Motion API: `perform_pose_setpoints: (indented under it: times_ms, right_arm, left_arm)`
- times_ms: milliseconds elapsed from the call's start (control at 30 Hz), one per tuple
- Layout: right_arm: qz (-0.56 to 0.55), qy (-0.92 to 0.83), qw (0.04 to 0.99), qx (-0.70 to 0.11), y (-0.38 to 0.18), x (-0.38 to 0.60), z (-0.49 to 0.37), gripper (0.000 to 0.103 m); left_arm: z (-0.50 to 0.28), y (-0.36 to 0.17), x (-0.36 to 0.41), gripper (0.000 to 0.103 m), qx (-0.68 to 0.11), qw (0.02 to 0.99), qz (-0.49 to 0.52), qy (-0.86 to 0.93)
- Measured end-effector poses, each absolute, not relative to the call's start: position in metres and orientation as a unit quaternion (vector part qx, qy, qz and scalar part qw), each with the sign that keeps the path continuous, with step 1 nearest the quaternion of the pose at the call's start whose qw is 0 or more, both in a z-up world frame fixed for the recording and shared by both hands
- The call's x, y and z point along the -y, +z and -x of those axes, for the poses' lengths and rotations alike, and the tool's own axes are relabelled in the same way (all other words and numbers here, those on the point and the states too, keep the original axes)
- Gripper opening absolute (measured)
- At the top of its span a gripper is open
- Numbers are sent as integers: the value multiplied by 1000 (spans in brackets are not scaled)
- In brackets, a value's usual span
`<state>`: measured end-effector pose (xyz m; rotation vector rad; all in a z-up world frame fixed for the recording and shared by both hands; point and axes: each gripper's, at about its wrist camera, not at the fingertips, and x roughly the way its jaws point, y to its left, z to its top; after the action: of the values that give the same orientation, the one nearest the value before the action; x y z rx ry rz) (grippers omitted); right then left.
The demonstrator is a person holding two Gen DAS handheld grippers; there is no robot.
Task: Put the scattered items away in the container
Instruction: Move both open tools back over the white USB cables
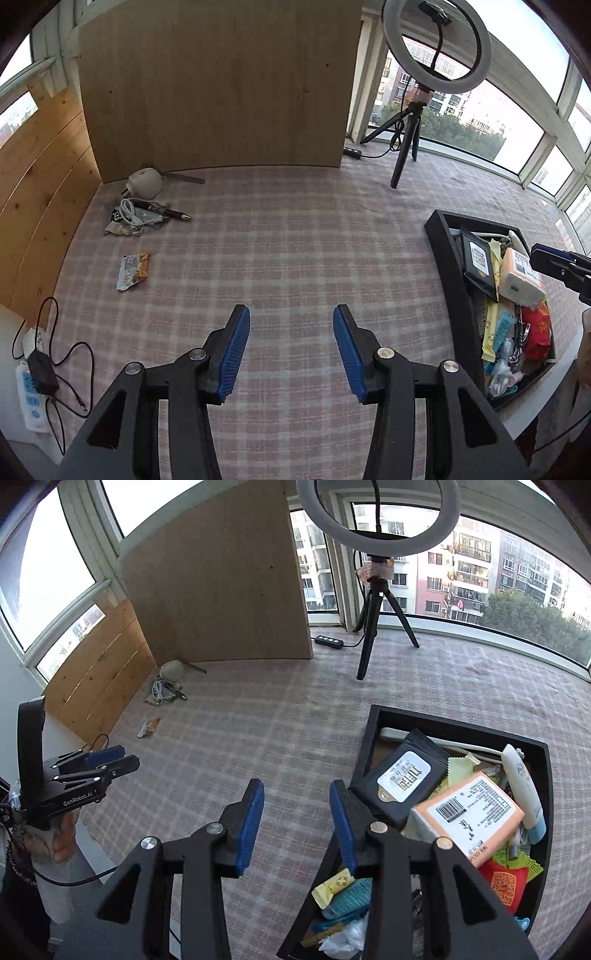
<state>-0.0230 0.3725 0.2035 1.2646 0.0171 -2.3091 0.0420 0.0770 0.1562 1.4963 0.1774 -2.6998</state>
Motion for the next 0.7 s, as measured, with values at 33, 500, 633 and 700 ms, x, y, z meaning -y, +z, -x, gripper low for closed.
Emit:
perform_pose_setpoints:
  times_ms: [33,500,633,700]
  right_arm:
    - [-464,-848,258,-12,205,-355,28,36]
    - [-482,-787,364,-122,173,-113,99,33]
    - [-491,-765,386,-155,150,-55,126,28]
    - [-499,-755,393,-164,135,-32,139,28]
  left_arm:
    - [-40,157,-58,45,-61,36,-482,-874]
    - [16,119,157,40,-175,146,-470,-853]
    - [41,95,178,39,-184,141,-481,-846]
    - [55,81,185,39,-185,140,-489,-841]
